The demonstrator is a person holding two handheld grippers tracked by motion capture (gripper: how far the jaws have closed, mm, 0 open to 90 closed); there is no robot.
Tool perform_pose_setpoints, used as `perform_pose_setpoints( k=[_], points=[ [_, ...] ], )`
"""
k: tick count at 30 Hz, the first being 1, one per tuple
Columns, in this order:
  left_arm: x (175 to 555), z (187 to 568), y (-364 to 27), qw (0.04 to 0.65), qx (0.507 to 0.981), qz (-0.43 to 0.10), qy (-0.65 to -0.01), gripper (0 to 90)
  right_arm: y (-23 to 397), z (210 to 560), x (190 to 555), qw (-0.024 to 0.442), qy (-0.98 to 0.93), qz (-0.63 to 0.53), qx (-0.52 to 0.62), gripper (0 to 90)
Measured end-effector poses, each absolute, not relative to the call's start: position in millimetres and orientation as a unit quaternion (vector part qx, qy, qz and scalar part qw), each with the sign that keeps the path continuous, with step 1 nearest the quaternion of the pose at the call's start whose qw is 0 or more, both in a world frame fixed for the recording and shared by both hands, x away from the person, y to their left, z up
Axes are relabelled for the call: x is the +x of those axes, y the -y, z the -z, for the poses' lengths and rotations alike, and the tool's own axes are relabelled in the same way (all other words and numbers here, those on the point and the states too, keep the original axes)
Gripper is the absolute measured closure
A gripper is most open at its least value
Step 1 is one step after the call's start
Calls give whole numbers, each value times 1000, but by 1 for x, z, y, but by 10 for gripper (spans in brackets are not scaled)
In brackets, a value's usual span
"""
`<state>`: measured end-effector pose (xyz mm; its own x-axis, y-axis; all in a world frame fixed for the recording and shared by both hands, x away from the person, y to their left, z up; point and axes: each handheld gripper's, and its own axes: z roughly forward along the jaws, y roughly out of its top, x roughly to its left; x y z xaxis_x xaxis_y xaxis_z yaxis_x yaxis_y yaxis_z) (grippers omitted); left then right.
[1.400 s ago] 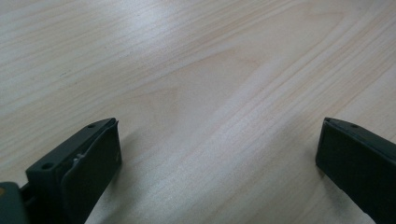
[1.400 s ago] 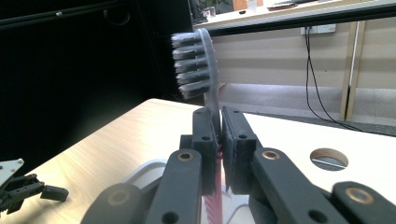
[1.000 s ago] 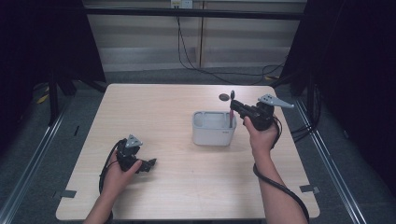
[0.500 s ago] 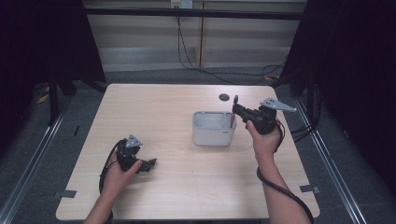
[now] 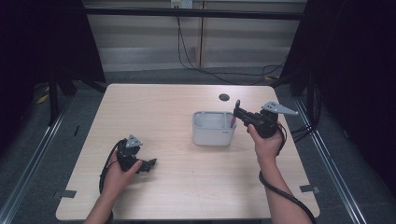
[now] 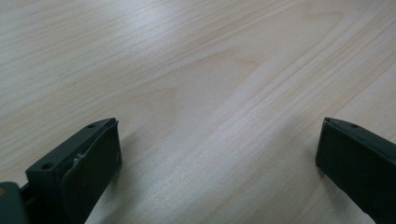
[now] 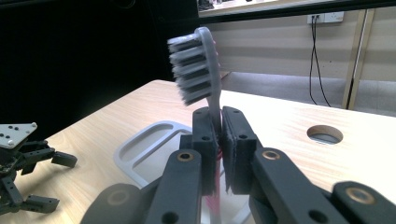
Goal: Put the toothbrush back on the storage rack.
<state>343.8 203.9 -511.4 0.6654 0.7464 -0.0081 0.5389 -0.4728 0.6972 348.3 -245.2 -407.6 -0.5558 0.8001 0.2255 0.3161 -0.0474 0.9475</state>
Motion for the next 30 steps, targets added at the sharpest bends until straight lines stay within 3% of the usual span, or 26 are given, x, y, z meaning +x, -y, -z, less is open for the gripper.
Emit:
perform_pose_setpoints(
  k=[30],
  points=[
    [344, 511, -204, 344, 845, -151, -381, 0, 245, 420, 338, 207, -668, -581, 416, 833]
  ],
)
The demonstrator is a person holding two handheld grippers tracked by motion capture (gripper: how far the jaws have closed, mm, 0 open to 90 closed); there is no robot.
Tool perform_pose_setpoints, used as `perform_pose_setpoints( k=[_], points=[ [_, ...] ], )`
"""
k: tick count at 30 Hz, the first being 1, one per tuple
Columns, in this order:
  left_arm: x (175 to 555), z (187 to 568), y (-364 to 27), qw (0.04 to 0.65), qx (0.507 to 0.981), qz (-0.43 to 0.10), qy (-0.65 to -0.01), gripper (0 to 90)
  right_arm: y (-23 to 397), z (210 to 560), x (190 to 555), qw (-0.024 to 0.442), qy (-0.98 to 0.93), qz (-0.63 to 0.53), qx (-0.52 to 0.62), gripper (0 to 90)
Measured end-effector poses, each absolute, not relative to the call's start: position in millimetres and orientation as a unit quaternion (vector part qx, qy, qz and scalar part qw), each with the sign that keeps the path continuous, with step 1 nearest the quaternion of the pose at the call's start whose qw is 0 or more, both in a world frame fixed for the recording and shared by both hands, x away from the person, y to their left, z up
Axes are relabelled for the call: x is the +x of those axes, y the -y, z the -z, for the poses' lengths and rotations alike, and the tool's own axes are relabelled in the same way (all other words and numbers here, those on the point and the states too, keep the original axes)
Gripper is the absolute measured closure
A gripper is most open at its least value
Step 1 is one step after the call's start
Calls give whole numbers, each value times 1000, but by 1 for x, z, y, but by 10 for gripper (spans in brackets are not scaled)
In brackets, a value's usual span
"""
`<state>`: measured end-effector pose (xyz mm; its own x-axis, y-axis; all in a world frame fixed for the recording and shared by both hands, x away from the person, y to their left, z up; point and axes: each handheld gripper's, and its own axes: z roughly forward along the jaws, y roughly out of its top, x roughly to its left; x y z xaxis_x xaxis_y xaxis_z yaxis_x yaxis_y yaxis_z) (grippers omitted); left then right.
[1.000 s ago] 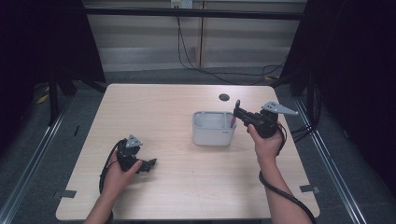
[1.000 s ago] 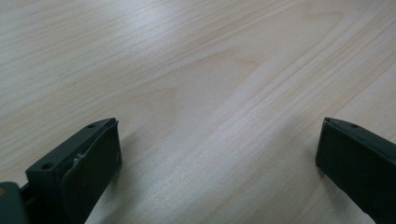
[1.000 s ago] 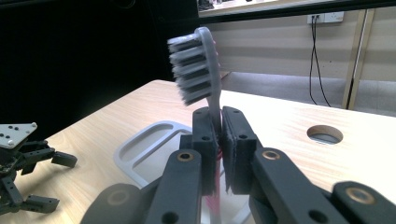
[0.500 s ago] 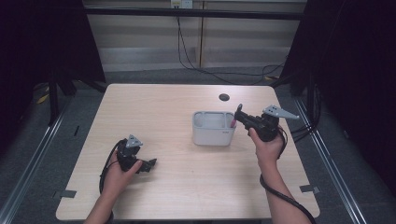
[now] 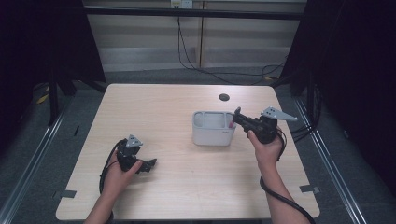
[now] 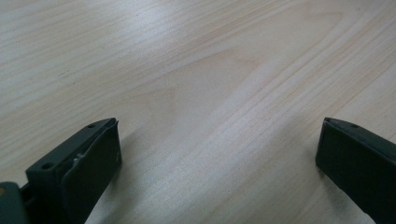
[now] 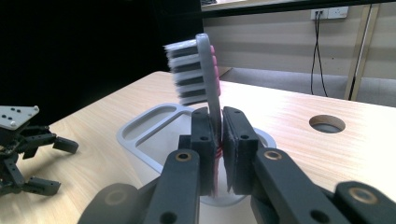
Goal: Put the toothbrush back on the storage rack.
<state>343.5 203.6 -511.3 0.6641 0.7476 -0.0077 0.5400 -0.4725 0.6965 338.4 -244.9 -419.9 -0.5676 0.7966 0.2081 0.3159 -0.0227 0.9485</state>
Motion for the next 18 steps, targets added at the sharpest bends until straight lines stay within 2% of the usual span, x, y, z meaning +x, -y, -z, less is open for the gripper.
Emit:
perform_pose_setpoints(
  k=[18],
  points=[
    [344, 511, -204, 345, 844, -150, -381, 0, 243, 425, 338, 204, -675, -574, 416, 826]
  ],
)
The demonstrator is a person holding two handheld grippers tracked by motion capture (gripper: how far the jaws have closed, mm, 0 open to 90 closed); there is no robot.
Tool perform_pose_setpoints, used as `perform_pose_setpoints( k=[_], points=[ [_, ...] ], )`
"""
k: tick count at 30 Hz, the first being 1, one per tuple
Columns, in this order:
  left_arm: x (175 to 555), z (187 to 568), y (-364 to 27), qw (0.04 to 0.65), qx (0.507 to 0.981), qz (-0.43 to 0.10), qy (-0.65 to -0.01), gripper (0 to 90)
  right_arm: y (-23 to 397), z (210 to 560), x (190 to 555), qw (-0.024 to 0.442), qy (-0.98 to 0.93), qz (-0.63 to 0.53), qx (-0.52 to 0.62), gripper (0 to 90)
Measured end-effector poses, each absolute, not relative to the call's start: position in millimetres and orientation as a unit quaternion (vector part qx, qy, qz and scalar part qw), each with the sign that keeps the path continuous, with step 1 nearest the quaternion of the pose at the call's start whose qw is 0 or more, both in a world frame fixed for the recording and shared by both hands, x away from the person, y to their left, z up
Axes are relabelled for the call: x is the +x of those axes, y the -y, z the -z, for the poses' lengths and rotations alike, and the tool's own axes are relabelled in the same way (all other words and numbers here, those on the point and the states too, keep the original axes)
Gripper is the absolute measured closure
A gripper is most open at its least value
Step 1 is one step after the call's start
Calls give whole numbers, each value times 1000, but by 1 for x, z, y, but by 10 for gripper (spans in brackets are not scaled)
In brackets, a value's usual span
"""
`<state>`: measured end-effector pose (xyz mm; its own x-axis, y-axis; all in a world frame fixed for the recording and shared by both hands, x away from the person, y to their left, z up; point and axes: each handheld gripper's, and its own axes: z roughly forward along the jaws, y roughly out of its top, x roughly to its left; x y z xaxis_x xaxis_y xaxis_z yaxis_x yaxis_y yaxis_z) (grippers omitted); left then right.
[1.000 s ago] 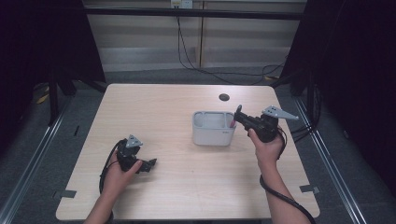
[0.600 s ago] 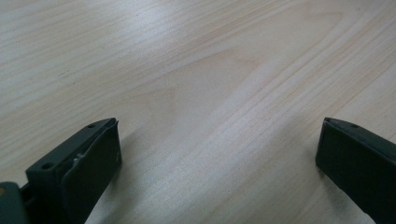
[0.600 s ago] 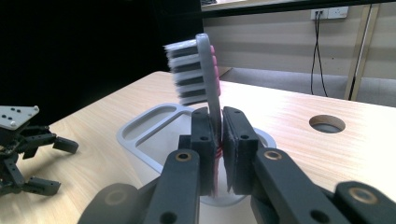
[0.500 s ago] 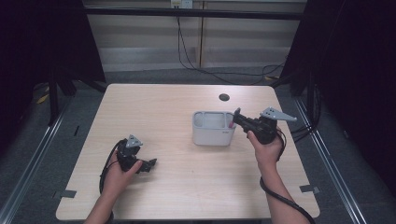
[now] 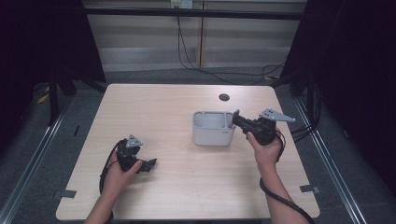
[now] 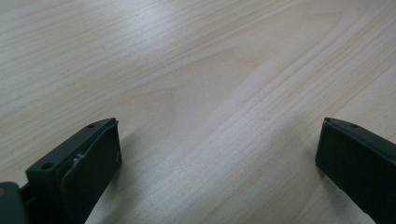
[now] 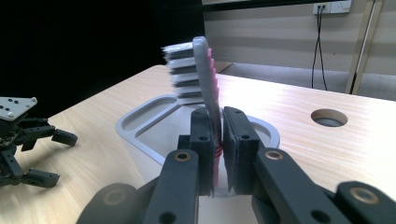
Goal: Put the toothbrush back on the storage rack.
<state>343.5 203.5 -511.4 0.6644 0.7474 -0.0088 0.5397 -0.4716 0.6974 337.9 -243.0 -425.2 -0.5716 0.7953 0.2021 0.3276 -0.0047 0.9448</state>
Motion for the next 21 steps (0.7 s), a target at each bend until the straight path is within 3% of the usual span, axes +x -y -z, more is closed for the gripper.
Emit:
perform_pose_setpoints(
  k=[21],
  points=[
    [344, 511, -203, 345, 844, -150, -381, 0, 243, 429, 337, 204, -680, -566, 418, 816]
  ],
)
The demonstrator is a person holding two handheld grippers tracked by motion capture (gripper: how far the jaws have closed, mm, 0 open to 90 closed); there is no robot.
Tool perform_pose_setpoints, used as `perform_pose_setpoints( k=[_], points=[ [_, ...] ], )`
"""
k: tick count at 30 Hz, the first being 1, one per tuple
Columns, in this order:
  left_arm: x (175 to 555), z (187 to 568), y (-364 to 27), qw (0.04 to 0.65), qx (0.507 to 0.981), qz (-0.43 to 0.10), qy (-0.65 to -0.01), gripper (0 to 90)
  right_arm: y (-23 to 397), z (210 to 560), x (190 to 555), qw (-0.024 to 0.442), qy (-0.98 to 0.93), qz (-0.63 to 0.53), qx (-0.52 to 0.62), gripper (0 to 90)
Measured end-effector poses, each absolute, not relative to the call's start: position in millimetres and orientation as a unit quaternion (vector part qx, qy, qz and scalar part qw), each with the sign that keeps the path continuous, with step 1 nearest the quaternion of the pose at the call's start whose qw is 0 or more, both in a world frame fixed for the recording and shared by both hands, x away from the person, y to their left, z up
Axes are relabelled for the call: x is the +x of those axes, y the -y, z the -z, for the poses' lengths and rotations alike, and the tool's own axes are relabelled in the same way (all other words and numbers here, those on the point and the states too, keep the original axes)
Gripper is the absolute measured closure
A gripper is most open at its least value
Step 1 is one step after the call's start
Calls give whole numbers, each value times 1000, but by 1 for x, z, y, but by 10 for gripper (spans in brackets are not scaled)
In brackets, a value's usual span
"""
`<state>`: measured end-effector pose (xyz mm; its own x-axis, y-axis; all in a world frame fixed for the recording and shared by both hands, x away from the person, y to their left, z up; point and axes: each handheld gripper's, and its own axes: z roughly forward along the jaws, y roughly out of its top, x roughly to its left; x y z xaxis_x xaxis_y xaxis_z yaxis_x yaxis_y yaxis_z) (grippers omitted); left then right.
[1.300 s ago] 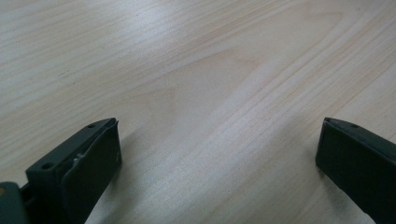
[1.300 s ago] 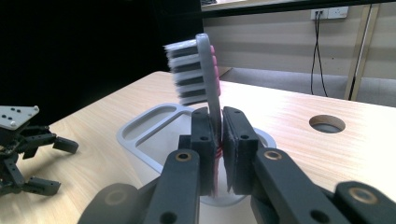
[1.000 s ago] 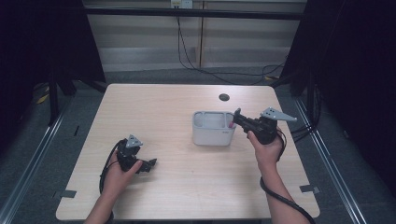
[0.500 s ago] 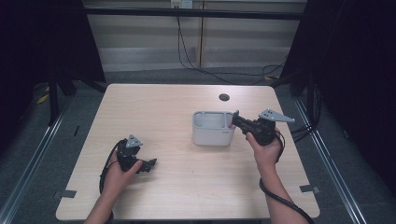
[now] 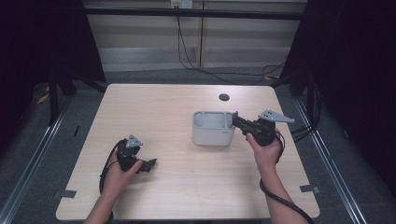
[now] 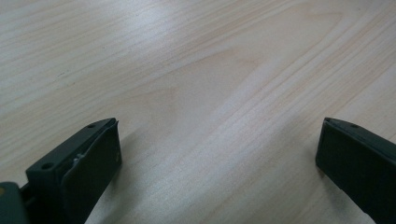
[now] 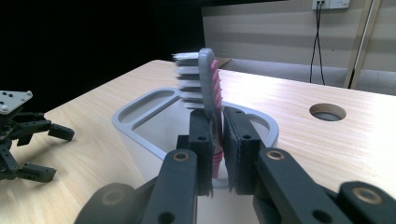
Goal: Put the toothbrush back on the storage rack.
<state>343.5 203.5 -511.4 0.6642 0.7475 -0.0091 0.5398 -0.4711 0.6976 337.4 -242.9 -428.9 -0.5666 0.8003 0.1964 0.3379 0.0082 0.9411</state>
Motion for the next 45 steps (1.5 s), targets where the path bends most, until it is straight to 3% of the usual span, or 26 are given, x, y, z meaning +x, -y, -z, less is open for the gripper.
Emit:
perform_pose_setpoints(
  k=[12, 45],
  points=[
    [344, 511, -203, 346, 844, -150, -381, 0, 243, 431, 336, 206, -681, -563, 420, 793],
    [343, 511, -203, 345, 845, -151, -381, 0, 247, 427, 333, 212, -679, -555, 431, 562]
  ],
)
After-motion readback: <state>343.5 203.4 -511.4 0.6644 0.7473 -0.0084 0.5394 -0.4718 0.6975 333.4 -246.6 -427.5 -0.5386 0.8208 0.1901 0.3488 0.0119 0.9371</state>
